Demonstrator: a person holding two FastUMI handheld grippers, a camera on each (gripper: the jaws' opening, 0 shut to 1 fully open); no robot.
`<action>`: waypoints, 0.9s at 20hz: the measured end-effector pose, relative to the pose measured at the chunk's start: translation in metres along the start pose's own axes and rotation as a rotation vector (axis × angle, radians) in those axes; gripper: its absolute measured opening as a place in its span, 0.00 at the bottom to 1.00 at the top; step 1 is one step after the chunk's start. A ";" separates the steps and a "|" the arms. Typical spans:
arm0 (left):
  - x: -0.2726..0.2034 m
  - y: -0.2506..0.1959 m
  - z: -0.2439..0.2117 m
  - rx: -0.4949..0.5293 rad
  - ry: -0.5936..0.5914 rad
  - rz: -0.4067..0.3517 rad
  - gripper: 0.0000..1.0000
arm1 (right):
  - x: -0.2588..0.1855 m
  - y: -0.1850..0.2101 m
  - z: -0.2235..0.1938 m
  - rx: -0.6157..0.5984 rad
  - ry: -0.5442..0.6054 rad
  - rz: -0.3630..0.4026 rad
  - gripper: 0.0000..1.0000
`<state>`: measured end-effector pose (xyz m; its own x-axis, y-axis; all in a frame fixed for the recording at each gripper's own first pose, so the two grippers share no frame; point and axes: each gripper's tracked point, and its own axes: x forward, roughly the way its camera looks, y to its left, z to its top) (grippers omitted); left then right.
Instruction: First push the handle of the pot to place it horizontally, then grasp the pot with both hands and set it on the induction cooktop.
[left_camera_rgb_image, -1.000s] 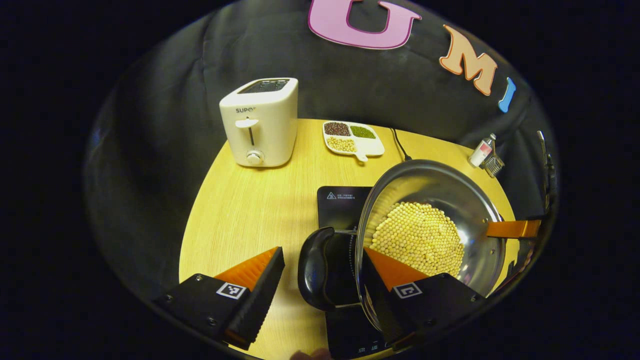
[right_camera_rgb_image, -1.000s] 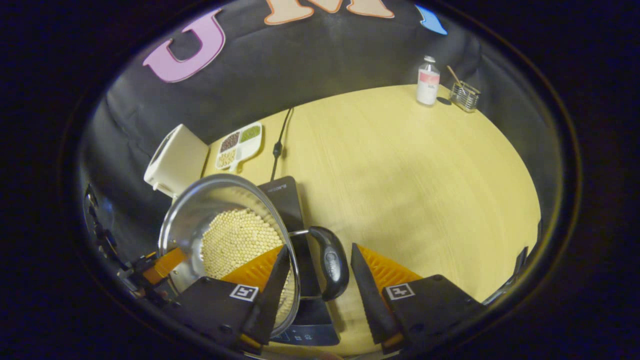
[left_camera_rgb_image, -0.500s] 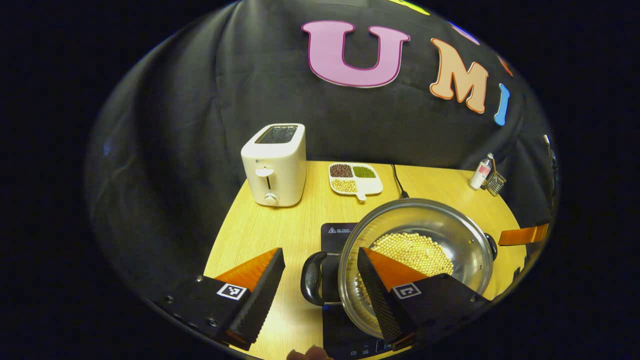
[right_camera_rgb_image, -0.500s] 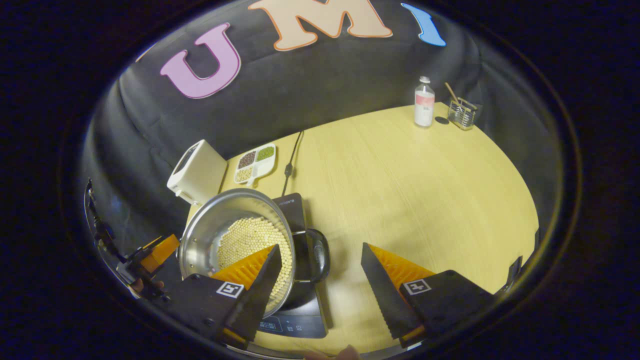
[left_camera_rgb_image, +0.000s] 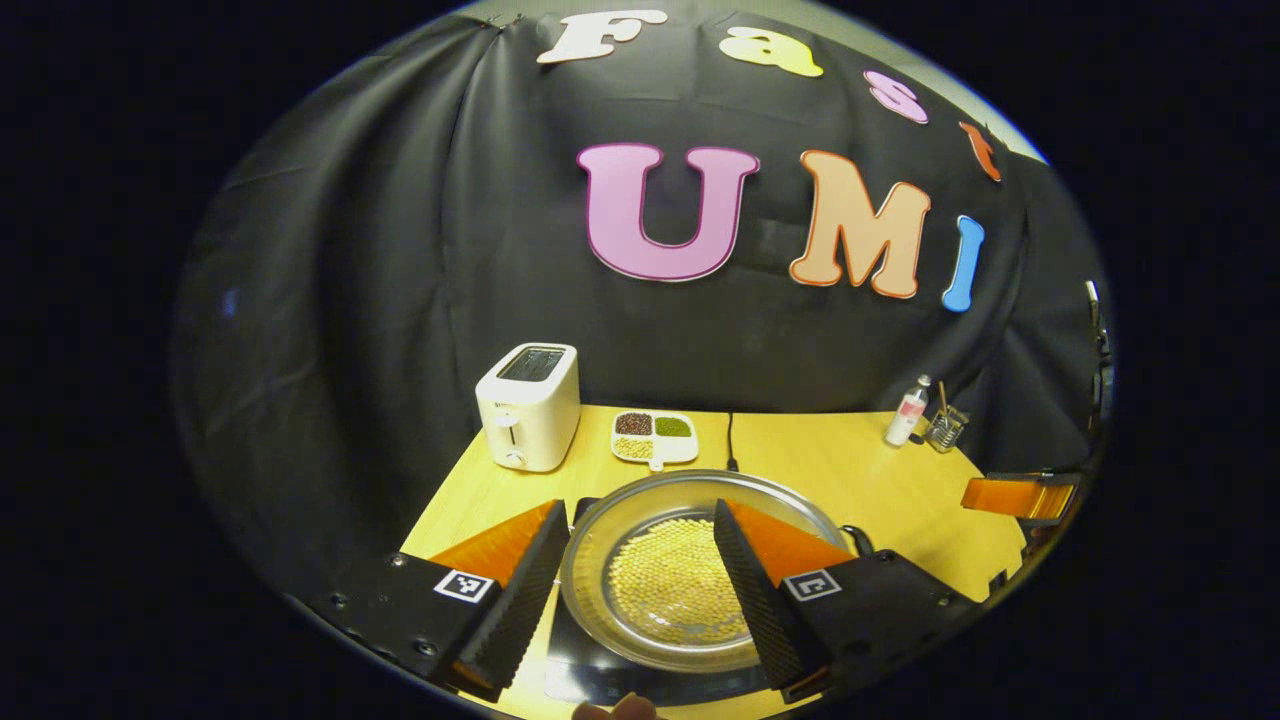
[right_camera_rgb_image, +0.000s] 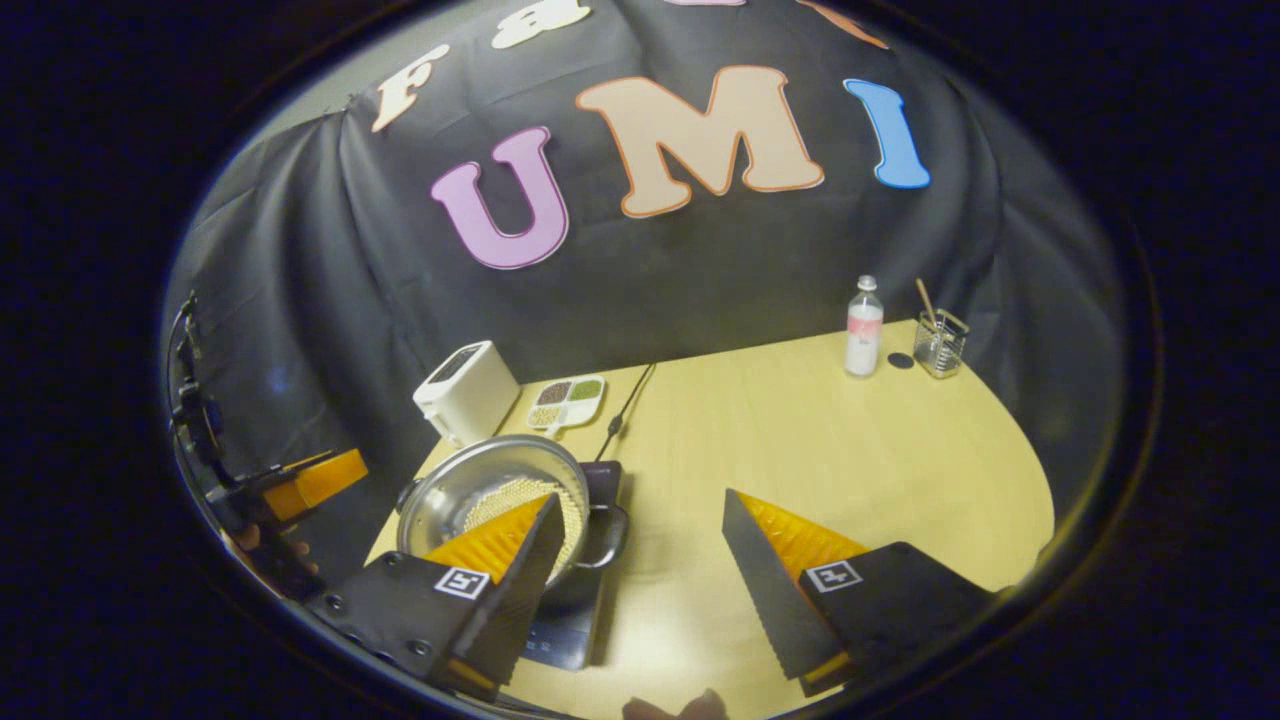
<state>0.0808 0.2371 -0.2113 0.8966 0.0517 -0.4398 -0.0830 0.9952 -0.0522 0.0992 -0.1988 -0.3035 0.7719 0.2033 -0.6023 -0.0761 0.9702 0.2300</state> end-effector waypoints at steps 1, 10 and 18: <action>-0.012 -0.013 -0.001 -0.013 -0.001 -0.003 0.90 | -0.010 -0.008 0.002 0.000 -0.015 0.011 0.93; -0.108 -0.090 0.004 0.036 -0.060 0.034 0.90 | -0.087 -0.070 0.020 0.044 -0.189 0.085 0.98; -0.169 -0.184 0.078 0.165 -0.293 -0.117 0.92 | -0.186 -0.101 0.089 0.008 -0.471 0.013 0.98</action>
<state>-0.0214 0.0513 -0.0574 0.9846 -0.0658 -0.1622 0.0778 0.9946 0.0685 0.0190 -0.3460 -0.1466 0.9736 0.1313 -0.1870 -0.0838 0.9666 0.2421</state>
